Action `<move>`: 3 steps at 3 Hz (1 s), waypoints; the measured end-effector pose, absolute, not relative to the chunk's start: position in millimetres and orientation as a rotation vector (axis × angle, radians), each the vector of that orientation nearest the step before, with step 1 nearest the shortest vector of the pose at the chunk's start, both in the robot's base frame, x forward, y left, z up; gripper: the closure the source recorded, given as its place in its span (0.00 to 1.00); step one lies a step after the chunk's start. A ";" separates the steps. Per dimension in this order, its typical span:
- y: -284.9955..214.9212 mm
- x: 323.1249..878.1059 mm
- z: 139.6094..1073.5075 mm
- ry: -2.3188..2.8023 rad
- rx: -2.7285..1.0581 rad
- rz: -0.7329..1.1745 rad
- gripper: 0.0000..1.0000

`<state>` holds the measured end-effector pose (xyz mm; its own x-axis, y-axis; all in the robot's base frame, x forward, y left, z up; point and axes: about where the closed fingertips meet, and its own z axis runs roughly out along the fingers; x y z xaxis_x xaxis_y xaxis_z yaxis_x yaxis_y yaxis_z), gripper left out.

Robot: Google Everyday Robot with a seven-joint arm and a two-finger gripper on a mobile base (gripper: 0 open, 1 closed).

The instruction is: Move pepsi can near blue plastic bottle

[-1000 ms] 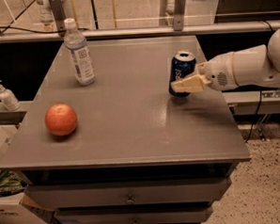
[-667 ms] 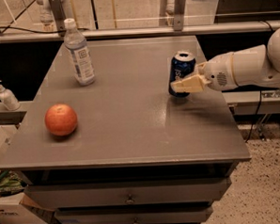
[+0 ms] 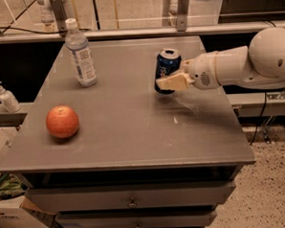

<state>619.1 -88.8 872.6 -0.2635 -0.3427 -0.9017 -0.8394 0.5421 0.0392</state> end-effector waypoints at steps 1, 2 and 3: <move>-49.6 632.4 869.7 1.807 -1.022 0.675 1.00; -8.6 647.3 863.8 1.776 -1.089 0.681 1.00; 26.2 662.5 863.9 1.735 -1.145 0.686 1.00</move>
Offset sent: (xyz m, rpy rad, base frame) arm 0.0493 0.1323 -0.0169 -0.0465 -0.0678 0.1709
